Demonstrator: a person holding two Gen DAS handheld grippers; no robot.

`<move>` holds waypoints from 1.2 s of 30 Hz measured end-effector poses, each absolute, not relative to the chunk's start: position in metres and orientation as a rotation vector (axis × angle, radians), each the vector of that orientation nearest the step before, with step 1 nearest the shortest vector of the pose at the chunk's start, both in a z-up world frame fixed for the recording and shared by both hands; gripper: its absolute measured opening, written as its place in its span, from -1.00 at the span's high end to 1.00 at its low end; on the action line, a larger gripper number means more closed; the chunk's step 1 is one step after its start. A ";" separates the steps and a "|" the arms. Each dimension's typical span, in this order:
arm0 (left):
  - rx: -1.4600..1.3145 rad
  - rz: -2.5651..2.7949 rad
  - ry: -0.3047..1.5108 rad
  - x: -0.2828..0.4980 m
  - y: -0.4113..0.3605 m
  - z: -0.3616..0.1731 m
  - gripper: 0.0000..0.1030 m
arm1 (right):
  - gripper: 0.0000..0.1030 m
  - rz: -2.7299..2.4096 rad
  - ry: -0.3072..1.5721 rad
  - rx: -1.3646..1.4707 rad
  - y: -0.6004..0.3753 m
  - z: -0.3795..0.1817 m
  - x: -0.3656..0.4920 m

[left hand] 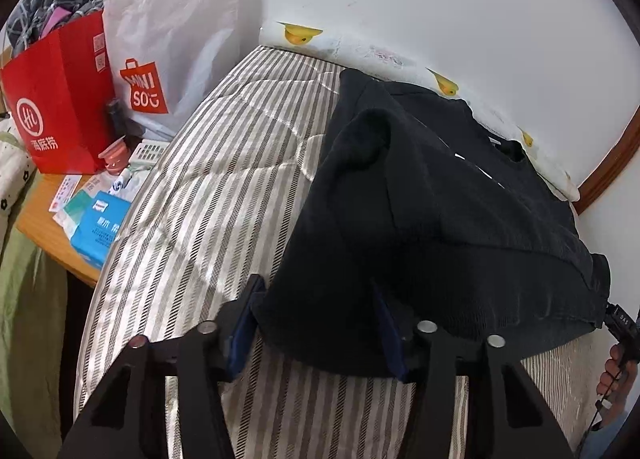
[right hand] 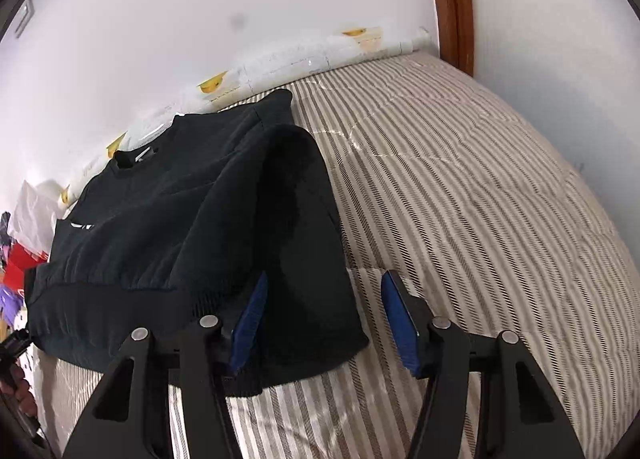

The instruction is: Fold small clothes

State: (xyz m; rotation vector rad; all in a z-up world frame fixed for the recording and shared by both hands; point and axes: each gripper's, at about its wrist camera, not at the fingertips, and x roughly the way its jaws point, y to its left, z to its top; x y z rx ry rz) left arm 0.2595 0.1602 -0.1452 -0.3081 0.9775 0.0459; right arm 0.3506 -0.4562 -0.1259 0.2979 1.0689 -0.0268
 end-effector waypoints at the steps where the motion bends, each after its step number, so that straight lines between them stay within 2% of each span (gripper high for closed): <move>1: -0.299 0.049 0.977 0.261 0.158 -0.145 0.20 | 0.22 -0.007 1.073 0.312 -0.455 -0.127 0.352; 3: -0.290 0.051 0.968 0.262 0.154 -0.142 0.41 | 0.58 0.016 1.071 0.309 -0.451 -0.126 0.352; 5: -0.279 0.051 0.963 0.261 0.151 -0.140 0.57 | 0.80 0.019 1.063 0.289 -0.447 -0.121 0.351; 6: -0.261 0.054 0.958 0.260 0.148 -0.138 0.59 | 0.83 0.019 1.059 0.280 -0.446 -0.119 0.350; 17: -0.213 0.054 0.940 0.224 0.136 -0.117 0.64 | 0.86 0.022 1.039 0.293 -0.452 -0.098 0.316; 36: -0.234 -0.023 0.966 0.110 0.134 -0.117 0.62 | 0.84 -0.027 1.034 0.233 -0.457 -0.071 0.190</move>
